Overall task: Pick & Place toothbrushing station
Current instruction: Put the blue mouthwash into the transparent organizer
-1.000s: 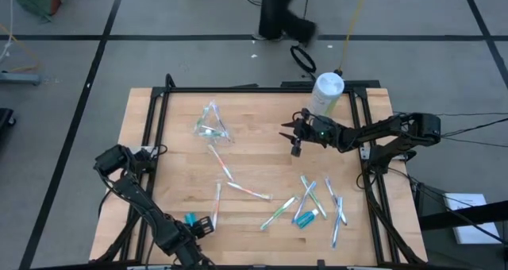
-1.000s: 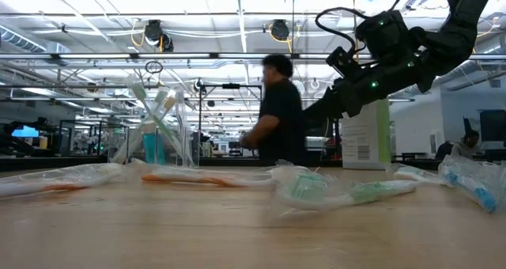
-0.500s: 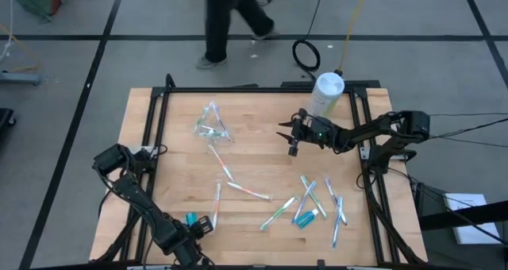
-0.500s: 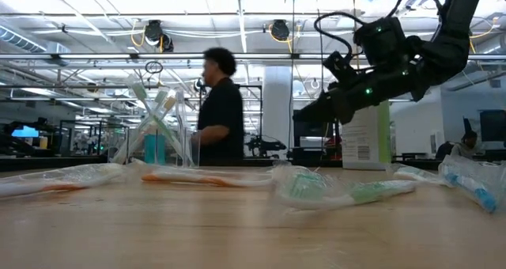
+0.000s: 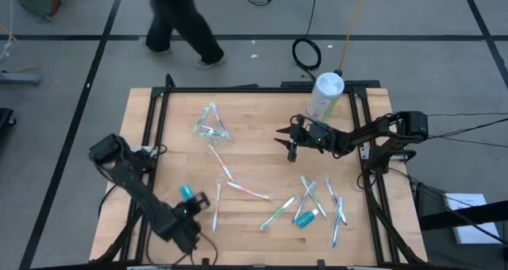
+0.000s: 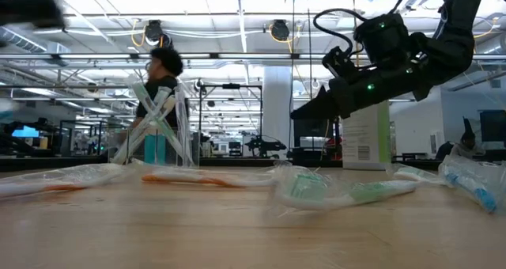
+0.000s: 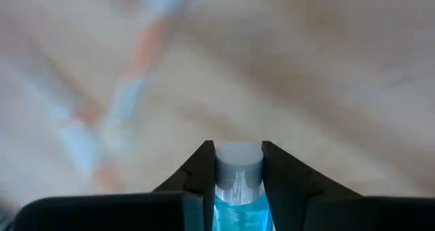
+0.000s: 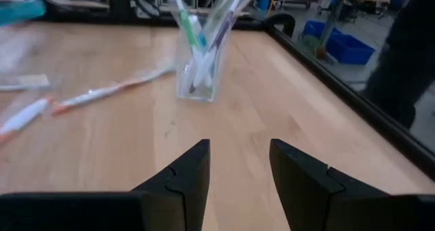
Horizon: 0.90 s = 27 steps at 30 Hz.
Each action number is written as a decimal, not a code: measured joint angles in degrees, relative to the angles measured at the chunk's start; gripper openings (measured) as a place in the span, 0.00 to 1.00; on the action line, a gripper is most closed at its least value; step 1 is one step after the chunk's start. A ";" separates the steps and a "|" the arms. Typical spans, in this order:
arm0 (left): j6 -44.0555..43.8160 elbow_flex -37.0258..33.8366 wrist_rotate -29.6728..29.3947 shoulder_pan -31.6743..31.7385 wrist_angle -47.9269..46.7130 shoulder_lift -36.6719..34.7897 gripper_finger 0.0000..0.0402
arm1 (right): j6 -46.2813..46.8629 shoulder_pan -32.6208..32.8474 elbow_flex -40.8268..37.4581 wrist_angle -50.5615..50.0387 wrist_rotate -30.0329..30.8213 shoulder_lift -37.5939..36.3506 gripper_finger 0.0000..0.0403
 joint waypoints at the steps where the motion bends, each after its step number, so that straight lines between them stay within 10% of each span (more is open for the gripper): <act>1: -0.24 -0.02 -2.27 1.36 -1.11 -1.54 0.23 | 0.02 0.27 -0.02 -0.52 0.01 0.03 0.36; 13: -28.72 0.04 -32.05 24.94 4.37 -14.85 0.24 | 2.81 3.00 -0.02 -2.51 0.03 0.02 0.36; 27: -14.33 0.09 -37.83 35.93 33.71 -32.55 0.24 | 2.79 3.38 -0.02 -7.63 0.16 0.02 0.36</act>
